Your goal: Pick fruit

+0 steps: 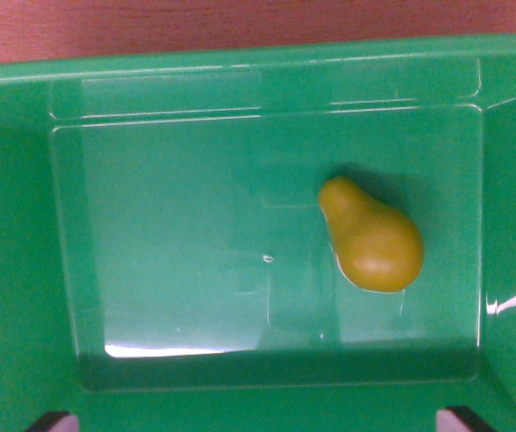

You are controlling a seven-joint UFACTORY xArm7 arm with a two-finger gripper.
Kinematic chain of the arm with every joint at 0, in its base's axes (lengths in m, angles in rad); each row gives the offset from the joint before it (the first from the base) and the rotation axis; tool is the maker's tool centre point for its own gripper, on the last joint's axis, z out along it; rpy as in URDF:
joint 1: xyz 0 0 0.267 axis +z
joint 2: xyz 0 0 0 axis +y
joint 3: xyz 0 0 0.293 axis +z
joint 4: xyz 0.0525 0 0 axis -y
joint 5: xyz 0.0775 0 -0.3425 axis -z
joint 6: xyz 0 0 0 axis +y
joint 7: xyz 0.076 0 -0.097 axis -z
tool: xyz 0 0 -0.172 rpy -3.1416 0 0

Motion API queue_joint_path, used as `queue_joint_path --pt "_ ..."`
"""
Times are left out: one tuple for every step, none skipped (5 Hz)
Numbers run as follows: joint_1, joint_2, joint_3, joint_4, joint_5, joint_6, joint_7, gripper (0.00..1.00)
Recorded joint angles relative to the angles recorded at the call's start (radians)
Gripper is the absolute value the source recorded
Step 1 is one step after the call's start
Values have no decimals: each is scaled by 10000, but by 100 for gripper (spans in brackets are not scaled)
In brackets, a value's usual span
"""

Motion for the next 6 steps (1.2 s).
queue_joint_path --pt "-1 2 0 -4 0 -6 -4 0" --pt "0 0 0 0 0 0 0 0" --pt "-1 2 0 -4 0 -6 -4 0" --pt "-11 28 -1 -45 2 -73 -63 0" --pt "-11 28 -1 -45 2 -73 -63 0" --pt "-30 78 -4 -123 5 -201 -177 0"
